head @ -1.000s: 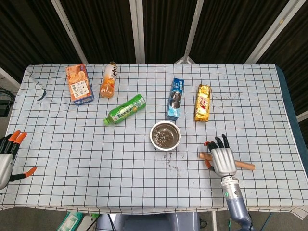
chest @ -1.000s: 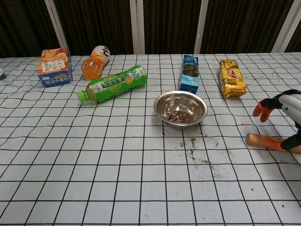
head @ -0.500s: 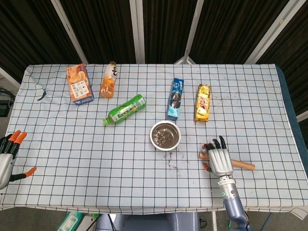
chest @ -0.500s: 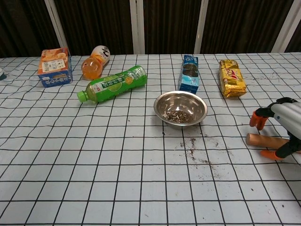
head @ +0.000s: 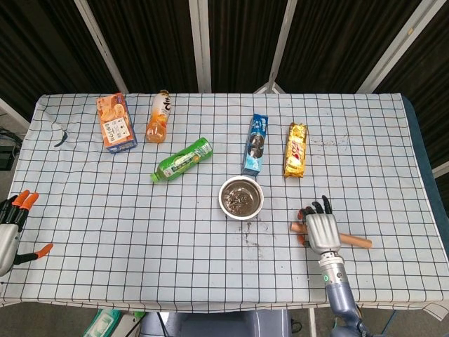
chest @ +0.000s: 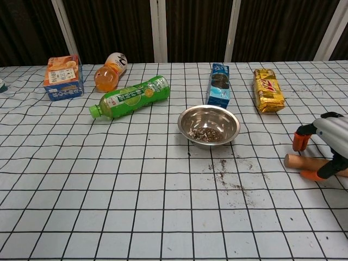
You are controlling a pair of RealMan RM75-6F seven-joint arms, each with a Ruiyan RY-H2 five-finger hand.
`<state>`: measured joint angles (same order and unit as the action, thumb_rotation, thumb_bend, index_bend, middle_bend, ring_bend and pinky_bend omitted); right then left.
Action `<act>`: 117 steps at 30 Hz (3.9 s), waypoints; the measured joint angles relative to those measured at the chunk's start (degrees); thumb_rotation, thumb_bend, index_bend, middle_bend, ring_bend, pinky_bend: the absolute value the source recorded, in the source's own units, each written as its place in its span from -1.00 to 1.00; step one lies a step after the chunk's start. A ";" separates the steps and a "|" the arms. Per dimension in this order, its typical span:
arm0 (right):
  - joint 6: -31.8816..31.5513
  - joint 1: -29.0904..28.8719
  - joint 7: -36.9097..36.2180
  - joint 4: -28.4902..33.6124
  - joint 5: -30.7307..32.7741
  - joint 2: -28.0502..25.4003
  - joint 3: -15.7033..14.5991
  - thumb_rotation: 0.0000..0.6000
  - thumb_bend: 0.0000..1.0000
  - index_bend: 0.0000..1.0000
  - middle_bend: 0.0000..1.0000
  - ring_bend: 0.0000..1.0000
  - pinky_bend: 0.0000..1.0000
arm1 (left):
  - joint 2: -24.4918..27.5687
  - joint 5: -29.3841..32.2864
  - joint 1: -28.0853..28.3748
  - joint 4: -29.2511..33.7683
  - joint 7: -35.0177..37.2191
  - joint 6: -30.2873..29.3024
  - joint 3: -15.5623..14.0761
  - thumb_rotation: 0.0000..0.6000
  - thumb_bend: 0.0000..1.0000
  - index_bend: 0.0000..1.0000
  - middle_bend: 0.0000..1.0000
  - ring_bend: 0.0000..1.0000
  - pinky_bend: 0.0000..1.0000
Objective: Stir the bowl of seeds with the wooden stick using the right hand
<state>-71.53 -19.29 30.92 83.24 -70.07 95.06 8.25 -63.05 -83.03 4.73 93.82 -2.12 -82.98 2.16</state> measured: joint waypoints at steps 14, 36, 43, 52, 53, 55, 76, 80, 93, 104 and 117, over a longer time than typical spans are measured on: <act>0.80 -0.32 -0.31 0.39 1.31 -0.95 -0.26 1.00 -0.11 0.14 -0.03 -0.48 -1.00 | 0.01 0.10 0.04 0.22 -0.08 0.04 0.04 1.00 -0.95 -1.00 -1.00 -1.00 -1.00; -0.02 0.35 -0.73 3.76 0.29 -4.19 -2.26 1.00 0.29 0.35 0.17 -0.13 -1.00 | 0.03 0.16 -0.05 0.36 -0.01 -0.15 0.07 1.00 -0.95 -1.00 -1.00 -1.00 -1.00; -0.23 0.60 -1.68 4.84 -0.52 -5.58 -2.78 1.00 0.31 0.41 0.21 -0.09 -1.00 | -0.02 0.10 -0.11 0.26 0.00 -0.28 0.06 1.00 -0.95 -1.00 -1.00 -1.00 -1.00; -0.56 0.75 -6.75 6.94 -1.88 -7.03 -2.24 1.00 0.33 0.50 0.27 -0.03 -1.00 | -0.07 0.19 -0.10 0.27 -0.01 -0.25 0.11 1.00 -0.95 -1.00 -1.00 -1.00 -1.00; -0.55 0.78 -7.93 7.44 -1.91 -7.27 -2.01 1.00 0.34 0.50 0.27 -0.02 -1.00 | -0.08 0.19 -0.10 0.26 0.01 -0.24 0.11 1.00 -0.95 -1.00 -1.00 -1.00 -1.00; -0.43 0.89 -11.21 8.97 -1.75 -7.99 -1.25 1.00 0.37 0.51 0.28 -0.02 -1.00 | -0.07 0.24 -0.09 0.30 0.02 -0.17 0.10 1.00 -0.95 -1.00 -1.00 -1.00 -1.00; 2.57 2.88 -39.76 26.91 3.80 -23.09 9.56 1.00 0.38 0.54 0.31 0.02 -1.00 | 0.00 0.52 -0.10 0.73 -0.11 -0.03 0.13 1.00 -0.95 -1.00 -1.00 -1.00 -1.00; 2.18 3.33 -42.64 27.79 3.94 -24.61 10.52 1.00 0.39 0.54 0.31 0.02 -1.00 | -0.06 0.64 -0.12 0.70 -0.25 -0.03 0.15 1.00 -0.95 -1.00 -1.00 -1.00 -1.00; -2.74 5.06 -55.68 28.33 2.15 -25.05 14.00 1.00 0.39 0.54 0.31 0.02 -1.00 | -0.06 0.42 -0.07 0.81 -0.28 -0.11 0.17 1.00 -0.95 -1.00 -1.00 -1.00 -1.00; -17.78 2.91 -61.43 17.56 -5.06 -8.75 18.15 1.00 0.39 0.54 0.31 0.02 -1.00 | 0.02 0.36 0.00 0.96 0.17 0.17 0.07 1.00 -0.95 -1.00 -1.00 -1.00 -1.00; -18.43 -4.70 -61.43 6.55 -5.58 2.42 20.99 1.00 0.39 0.54 0.31 0.02 -1.00 | 0.40 0.49 0.31 1.27 1.19 1.08 -0.05 1.00 -0.95 -1.00 -1.00 -1.00 -1.00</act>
<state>-89.97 -23.99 -30.51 89.79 -75.65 97.48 29.23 -62.65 -82.55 5.04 95.09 -0.93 -81.90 2.11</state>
